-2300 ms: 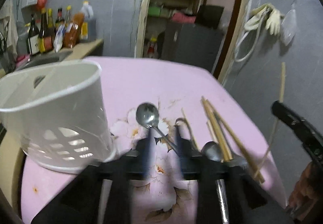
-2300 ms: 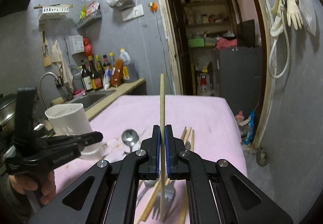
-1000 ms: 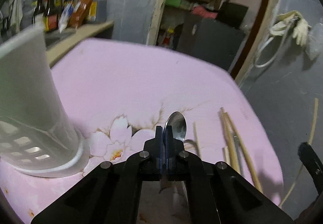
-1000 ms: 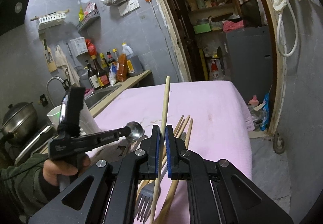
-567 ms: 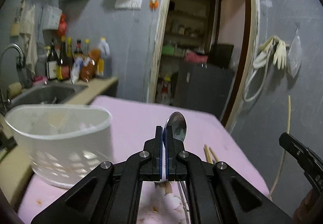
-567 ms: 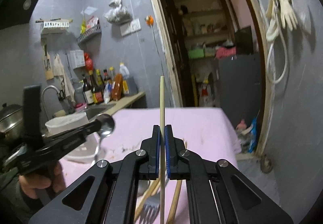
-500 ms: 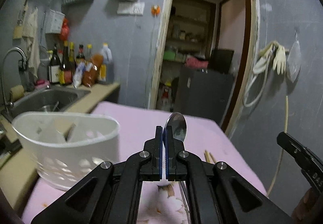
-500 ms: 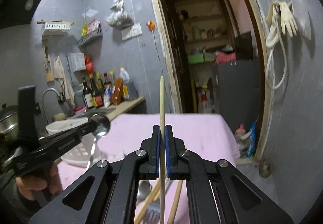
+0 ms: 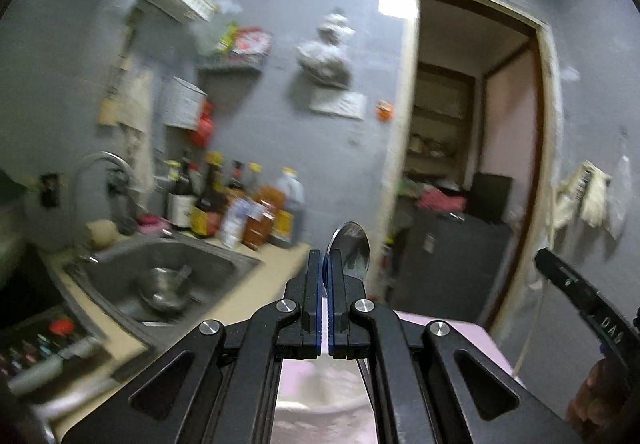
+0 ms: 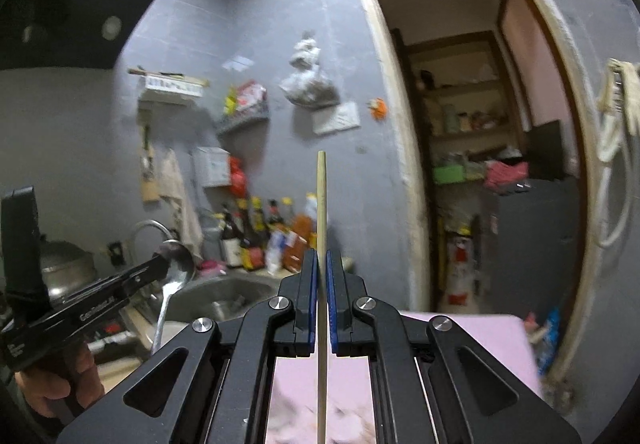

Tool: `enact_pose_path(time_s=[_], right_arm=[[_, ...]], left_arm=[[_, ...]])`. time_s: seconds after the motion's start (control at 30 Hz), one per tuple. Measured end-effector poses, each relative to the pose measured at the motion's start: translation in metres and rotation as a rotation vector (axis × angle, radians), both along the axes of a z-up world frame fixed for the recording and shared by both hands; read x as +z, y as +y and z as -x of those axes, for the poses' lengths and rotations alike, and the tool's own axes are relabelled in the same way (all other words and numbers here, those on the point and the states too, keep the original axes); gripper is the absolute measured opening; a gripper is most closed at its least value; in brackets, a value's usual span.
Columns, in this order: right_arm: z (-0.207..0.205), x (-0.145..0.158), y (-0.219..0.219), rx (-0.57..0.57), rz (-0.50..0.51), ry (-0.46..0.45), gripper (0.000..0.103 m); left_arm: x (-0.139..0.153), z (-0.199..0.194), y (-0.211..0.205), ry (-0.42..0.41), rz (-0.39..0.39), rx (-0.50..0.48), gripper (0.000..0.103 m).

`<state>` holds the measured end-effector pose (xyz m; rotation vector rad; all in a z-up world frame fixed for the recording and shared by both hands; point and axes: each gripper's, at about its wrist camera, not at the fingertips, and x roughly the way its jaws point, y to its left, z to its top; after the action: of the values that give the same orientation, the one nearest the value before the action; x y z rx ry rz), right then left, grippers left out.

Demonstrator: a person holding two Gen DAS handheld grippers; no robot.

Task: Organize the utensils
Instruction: 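Lift the spoon with the left tool while the right tool carries the chopstick to the white holder, then open the right tool to drop the chopstick into the holder while the left tool drops the spoon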

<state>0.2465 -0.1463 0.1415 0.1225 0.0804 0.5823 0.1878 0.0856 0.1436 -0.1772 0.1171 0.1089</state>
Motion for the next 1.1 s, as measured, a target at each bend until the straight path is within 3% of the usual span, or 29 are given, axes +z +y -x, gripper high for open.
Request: enact_pose_path(time_s=[0.27, 0.6, 0.83, 1.1], right_arm=[[-0.025, 0.016, 0.065, 0.091, -0.027, -0.081, 0.003], [-0.057, -0.032, 0.097, 0.072, 0.028, -0.06, 0.003], [-0.063, -0.059, 0.103, 0.071, 0.076, 0.016, 0.003], [-0.056, -0.078, 0.103, 0.074, 0.143, 0.095, 0.003]], left_arm=[[-0.005, -0.011, 0.066, -0.042, -0.027, 0.206, 0.0], [-0.052, -0.052, 0.075, -0.044, -0.093, 0.293, 0.0], [-0.083, -0.061, 0.074, 0.005, -0.106, 0.287, 0.0], [-0.091, -0.054, 0.086, 0.086, 0.018, 0.158, 0.001]])
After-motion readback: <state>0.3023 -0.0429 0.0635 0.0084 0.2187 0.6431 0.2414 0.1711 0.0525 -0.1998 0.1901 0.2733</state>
